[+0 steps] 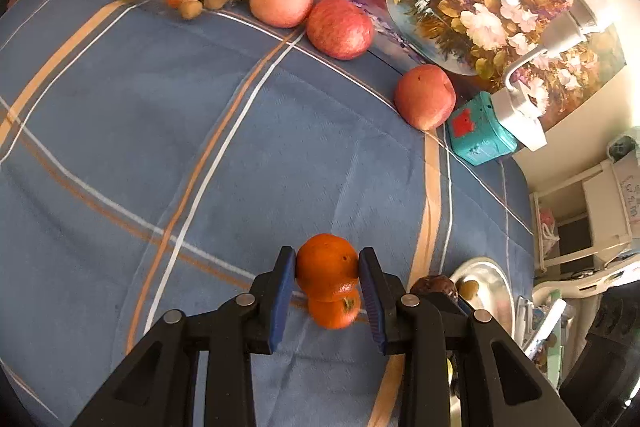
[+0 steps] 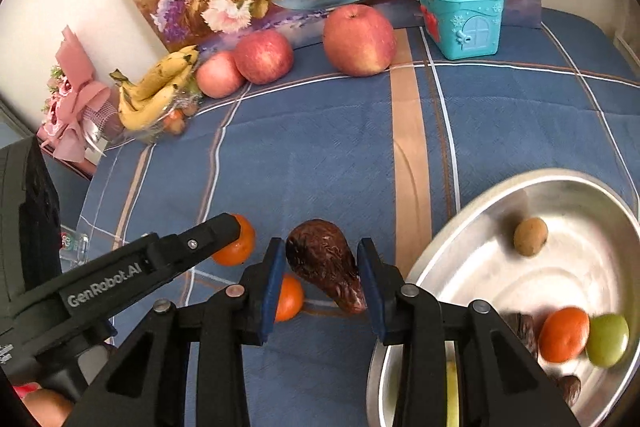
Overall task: Organize fruits
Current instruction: 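Grasp the large dried date with the right tool while the left tool grasps a tangerine, then lower the date into the steel bowl with the right tool while the left tool releases the tangerine there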
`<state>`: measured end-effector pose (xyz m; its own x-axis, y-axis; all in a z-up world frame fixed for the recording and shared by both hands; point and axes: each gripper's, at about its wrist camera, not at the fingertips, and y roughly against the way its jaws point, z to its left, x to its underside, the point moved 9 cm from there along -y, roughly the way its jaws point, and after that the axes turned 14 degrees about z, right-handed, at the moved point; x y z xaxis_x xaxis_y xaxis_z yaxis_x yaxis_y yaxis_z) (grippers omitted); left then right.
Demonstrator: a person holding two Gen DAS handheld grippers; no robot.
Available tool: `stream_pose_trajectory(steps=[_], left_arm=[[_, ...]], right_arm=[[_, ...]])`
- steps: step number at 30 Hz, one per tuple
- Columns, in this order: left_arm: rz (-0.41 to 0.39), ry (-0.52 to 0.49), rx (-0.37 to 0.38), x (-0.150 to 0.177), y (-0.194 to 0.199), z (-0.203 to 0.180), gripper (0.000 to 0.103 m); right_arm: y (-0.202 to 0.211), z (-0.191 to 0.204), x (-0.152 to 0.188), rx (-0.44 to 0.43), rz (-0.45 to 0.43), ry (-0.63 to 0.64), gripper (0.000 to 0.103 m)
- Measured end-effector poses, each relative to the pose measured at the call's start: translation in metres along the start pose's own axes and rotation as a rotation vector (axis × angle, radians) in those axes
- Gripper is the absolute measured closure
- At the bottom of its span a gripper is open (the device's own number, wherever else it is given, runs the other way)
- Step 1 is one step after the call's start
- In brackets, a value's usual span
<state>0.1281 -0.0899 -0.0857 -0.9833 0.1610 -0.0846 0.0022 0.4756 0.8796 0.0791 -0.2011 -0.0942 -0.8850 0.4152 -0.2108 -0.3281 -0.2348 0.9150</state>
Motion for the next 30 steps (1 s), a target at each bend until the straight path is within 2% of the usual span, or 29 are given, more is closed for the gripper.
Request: stream_pose_trajectory(steps=[5,12,22,30], left_arm=[[-0.024,-0.025,0.022,0.013,0.016,-0.012,0.068],[-0.037,-0.14,0.04,0.039,0.023,-0.052,0.068],[0.04,-0.258,0.064,0.063,-0.01,-0.1,0.068],[0.094,-0.285,0.067,0.071,-0.034,-0.112,0.067]], right_arm=[[0.013,0.001,0.015,0.02,-0.016,-0.011,0.065],[0.04,-0.011,0.04,0.027,-0.06,-0.06,0.065],[0.062,-0.061,0.055,0.096,-0.088,-0.211,0.064],[0.068,-0.101,0.056,0.155,-0.082,-0.292,0.064]])
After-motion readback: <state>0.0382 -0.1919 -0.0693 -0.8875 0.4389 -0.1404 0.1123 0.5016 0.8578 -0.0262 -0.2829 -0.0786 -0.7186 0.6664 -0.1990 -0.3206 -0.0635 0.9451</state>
